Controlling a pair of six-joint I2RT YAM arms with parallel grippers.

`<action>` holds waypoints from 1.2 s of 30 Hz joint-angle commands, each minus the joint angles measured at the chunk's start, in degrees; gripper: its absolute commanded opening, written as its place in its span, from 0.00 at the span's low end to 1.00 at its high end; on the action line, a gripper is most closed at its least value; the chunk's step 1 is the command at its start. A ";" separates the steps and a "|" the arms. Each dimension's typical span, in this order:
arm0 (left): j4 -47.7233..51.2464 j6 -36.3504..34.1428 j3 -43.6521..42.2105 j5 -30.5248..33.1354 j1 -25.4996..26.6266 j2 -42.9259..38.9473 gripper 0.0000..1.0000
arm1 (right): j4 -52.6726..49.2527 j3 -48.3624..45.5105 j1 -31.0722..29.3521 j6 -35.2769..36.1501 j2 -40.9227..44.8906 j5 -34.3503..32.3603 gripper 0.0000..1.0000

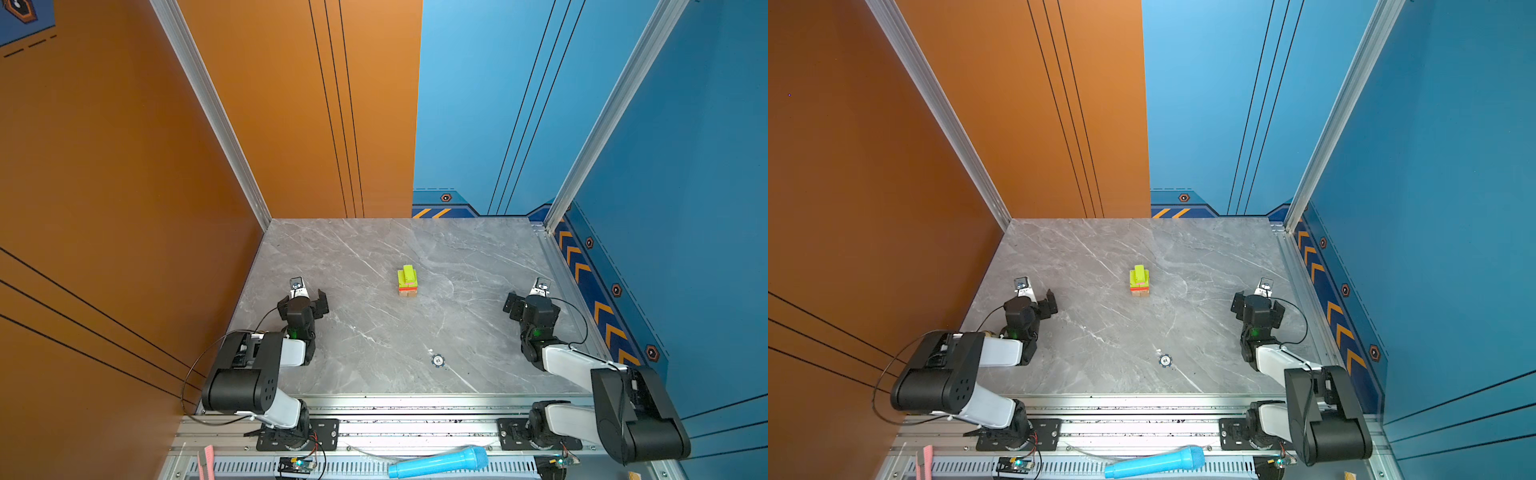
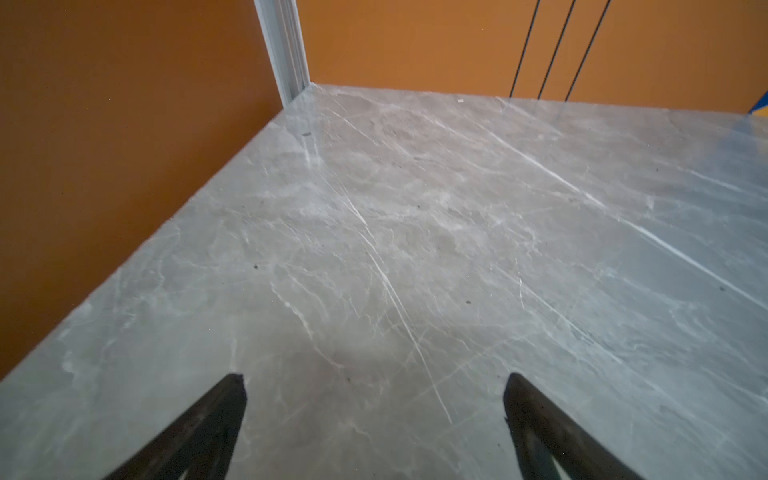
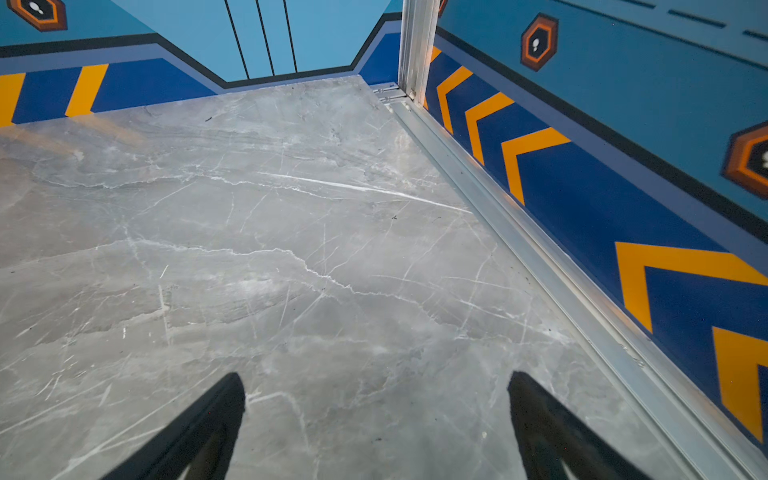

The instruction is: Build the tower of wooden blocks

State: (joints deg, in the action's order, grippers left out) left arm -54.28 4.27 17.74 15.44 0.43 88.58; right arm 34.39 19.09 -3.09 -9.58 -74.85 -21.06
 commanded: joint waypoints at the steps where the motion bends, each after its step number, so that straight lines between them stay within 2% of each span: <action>1: 1.49 -2.70 3.27 -7.07 -0.25 0.37 0.98 | 5.17 2.93 0.45 2.83 -3.22 2.92 1.00; 5: 1.70 -3.20 3.71 -7.97 -0.18 0.71 0.98 | 21.20 0.59 0.46 4.43 -14.12 4.74 1.00; 6: 1.68 -3.14 3.74 -7.91 -0.16 0.70 0.98 | 20.92 0.73 0.27 4.56 -13.70 4.62 1.00; 7: 1.67 -3.27 3.80 -7.88 -0.16 0.71 0.98 | 14.28 2.21 0.66 4.24 -11.94 5.76 1.00; 9: 1.72 -3.33 3.85 -7.80 -0.11 0.70 0.98 | 19.56 1.25 0.84 4.68 -13.77 6.92 1.00; 11: 1.68 -3.32 3.82 -7.63 -0.05 0.76 0.98 | 15.09 2.25 0.80 4.66 -12.46 7.00 1.00; 13: 1.72 -3.41 3.89 -7.45 0.08 0.73 0.98 | 18.06 1.65 0.54 5.01 -13.38 6.61 1.00; 15: 1.75 -3.57 3.89 -6.98 0.32 0.78 0.98 | 15.87 2.13 0.46 4.99 -12.67 6.46 1.00; 36: 1.68 -3.68 3.73 -6.64 0.68 0.59 0.98 | 16.50 1.95 0.37 5.01 -12.87 6.37 1.00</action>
State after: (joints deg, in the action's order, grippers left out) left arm -52.90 1.28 20.71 9.54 0.82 89.49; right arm 49.76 20.40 -2.61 -5.72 -88.14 -15.16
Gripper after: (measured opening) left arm 0.979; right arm 0.999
